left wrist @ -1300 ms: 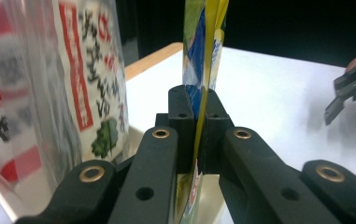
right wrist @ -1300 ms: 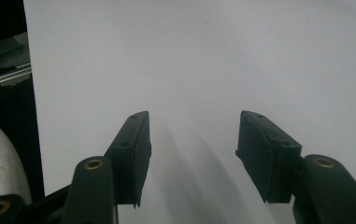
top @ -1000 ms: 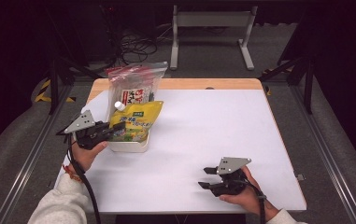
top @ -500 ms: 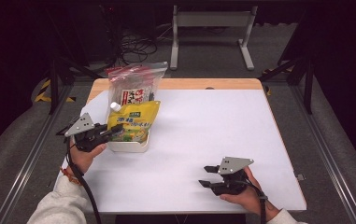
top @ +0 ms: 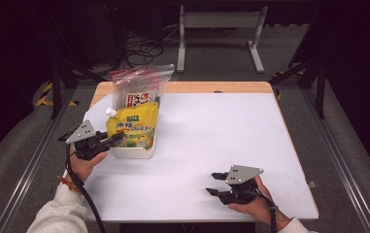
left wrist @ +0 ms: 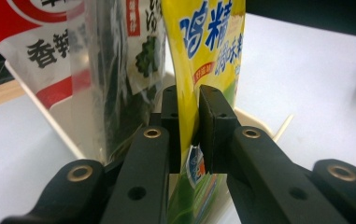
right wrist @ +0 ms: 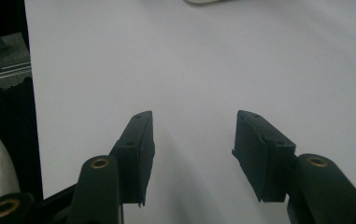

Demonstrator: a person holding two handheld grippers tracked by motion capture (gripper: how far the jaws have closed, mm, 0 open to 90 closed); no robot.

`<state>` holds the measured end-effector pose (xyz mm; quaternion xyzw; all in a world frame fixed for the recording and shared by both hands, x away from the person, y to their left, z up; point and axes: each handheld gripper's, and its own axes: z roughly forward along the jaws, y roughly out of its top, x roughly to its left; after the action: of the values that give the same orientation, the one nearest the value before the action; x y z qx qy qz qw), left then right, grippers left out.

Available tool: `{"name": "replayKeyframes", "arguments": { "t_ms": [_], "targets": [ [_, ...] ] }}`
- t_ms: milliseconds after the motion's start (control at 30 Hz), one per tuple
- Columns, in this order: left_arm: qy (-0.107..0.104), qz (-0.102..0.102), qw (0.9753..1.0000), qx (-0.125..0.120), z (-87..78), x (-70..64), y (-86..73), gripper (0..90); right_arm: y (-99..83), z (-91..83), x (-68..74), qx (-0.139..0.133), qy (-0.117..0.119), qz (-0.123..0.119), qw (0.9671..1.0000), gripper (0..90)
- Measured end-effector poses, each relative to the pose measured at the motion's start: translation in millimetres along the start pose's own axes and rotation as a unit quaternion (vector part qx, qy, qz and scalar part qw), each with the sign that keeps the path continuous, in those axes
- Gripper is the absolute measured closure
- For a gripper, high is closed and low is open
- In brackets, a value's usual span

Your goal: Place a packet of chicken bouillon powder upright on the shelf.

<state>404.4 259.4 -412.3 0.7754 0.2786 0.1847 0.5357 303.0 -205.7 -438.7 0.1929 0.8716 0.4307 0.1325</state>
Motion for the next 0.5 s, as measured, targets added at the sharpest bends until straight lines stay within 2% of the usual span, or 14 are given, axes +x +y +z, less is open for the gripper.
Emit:
{"name": "replayKeyframes", "arguments": {
  "t_ms": [500],
  "targets": [
    [0.005,-0.01,0.9999,0.007,0.8,2.1,-7.8,81.6,0.0,0.3,-0.4,0.004,0.0,-0.003,1.0,46.4]
  ]
}}
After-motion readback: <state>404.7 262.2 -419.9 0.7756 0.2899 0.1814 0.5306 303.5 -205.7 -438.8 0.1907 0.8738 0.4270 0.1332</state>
